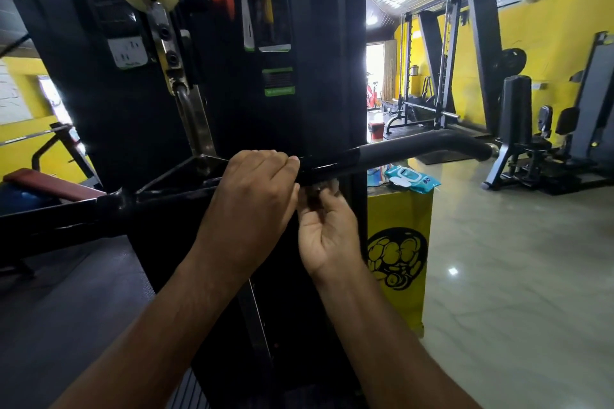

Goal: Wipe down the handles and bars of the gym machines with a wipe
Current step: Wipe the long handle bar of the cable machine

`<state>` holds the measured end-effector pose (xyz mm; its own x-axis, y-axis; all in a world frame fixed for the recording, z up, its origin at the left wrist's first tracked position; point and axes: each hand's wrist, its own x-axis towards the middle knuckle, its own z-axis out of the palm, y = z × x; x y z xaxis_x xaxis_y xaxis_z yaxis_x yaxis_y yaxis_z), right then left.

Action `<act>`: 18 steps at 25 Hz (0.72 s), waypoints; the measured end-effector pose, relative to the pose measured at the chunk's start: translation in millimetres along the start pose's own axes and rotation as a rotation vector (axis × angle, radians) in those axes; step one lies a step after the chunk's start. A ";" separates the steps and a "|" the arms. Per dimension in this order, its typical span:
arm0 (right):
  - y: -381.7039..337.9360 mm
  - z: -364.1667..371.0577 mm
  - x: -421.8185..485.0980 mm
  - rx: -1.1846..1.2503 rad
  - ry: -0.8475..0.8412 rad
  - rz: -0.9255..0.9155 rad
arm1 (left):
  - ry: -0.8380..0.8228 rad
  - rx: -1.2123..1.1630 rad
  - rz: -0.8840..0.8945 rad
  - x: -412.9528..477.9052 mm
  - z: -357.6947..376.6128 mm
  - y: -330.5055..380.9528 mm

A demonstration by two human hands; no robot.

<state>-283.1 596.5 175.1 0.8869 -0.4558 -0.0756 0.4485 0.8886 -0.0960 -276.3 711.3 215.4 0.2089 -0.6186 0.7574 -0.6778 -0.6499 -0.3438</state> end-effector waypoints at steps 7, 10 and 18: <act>1.7 2.7 -6.1 -0.418 0.169 -0.733 | 0.065 -0.052 0.011 -0.5 -0.7 2.9; 4.0 -15.8 -12.4 -0.813 0.030 -1.121 | 0.088 -0.061 0.001 -3.2 -0.1 5.5; -66.8 9.9 -2.6 -1.794 -0.348 -1.404 | 0.127 -0.128 0.001 -6.2 -3.1 3.8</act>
<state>-314.2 538.8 191.5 0.2889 -0.3375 0.8959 0.2451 -0.8786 -0.4100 -282.4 714.1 211.1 0.1230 -0.5534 0.8238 -0.7639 -0.5827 -0.2773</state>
